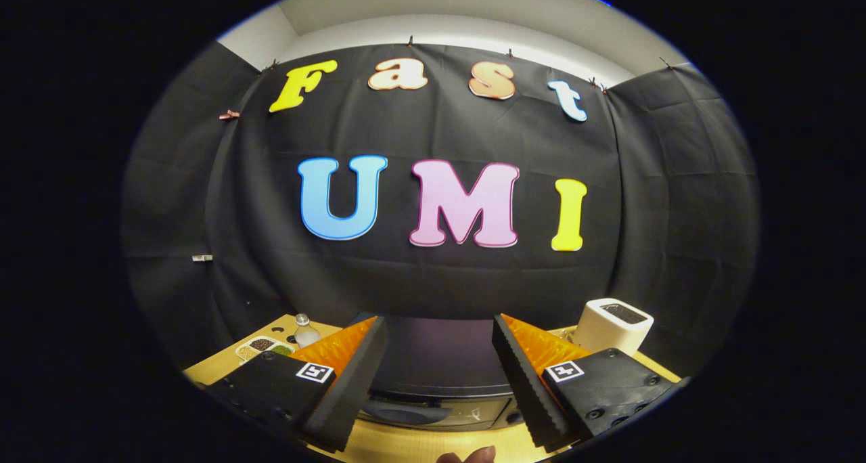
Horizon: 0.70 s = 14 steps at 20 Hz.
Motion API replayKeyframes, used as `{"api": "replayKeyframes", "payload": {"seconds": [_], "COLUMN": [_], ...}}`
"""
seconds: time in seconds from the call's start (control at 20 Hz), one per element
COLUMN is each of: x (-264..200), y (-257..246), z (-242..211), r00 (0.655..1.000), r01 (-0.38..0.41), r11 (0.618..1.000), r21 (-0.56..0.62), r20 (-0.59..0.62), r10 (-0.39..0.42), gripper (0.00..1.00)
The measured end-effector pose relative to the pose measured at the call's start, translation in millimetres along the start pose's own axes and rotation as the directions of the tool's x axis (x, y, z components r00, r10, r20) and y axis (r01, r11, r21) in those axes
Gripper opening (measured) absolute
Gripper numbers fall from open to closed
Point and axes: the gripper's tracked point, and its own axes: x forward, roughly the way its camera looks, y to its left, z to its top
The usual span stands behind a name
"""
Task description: Open the toaster oven, put the food inside, and close the toaster oven door.
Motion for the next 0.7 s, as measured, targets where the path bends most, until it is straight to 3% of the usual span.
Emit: {"api": "replayKeyframes", "payload": {"seconds": [0.5, 0.7], "x": [27.8, 23.5], "y": [19.4, 26.4], "z": [-115.5, -117.7], "r00": [0.967, 0.981], "r01": [0.021, 0.010], "r11": [1.000, 1.000], "r21": [0.010, -0.005], "r20": [-0.253, -0.195], "r10": [-0.017, -0.011], "gripper": [0.98, 0.99]}}
